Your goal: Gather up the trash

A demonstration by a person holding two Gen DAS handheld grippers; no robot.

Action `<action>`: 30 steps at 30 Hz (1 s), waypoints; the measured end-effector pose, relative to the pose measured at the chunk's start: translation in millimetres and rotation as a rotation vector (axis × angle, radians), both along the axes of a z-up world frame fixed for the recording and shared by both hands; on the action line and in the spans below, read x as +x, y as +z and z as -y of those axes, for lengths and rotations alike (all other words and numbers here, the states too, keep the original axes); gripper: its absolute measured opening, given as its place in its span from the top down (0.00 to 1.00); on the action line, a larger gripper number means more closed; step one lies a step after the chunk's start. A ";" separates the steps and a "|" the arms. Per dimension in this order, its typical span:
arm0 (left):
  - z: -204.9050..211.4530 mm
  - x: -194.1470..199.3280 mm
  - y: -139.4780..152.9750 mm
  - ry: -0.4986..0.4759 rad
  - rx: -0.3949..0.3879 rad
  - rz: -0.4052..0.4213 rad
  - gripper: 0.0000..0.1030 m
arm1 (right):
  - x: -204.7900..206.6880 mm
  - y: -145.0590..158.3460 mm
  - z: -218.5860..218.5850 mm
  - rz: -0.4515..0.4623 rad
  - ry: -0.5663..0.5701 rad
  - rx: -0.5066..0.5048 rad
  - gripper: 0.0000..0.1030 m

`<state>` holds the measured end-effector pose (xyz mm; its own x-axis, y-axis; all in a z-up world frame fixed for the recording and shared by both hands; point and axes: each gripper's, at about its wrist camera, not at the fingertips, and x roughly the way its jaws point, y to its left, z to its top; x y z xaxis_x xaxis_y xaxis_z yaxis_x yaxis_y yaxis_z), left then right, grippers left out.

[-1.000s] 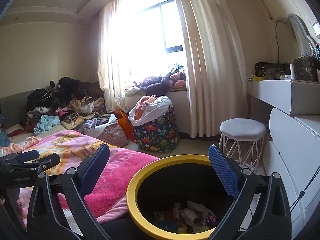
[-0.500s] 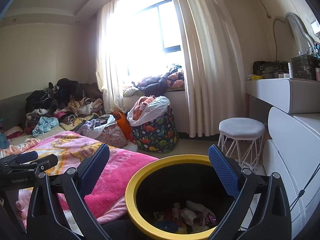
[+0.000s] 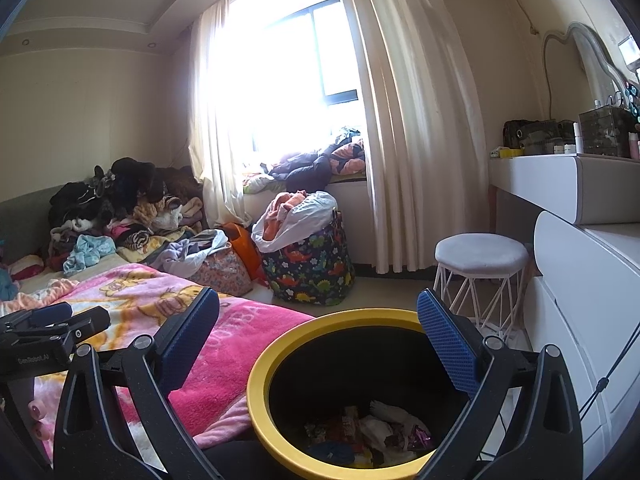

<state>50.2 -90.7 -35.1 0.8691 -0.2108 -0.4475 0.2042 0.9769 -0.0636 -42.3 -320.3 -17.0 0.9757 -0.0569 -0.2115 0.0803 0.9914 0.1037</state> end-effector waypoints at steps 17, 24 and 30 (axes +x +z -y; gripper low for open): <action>0.6 0.4 1.0 -0.002 0.000 0.002 0.11 | -1.1 -0.5 -1.0 -0.002 -0.003 0.000 0.06; 1.2 0.2 0.6 -0.001 0.001 0.002 0.11 | -1.6 -1.4 -0.5 -0.002 -0.005 0.000 0.06; -0.2 3.4 1.2 0.001 -0.012 -0.020 0.11 | -0.2 1.5 -3.8 0.003 0.011 -0.018 0.06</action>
<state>53.7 -90.5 -33.8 0.8605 -0.2149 -0.4620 0.2015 0.9763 -0.0789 -42.5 -316.4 -15.5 0.9769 -0.0496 -0.2080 0.0689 0.9939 0.0865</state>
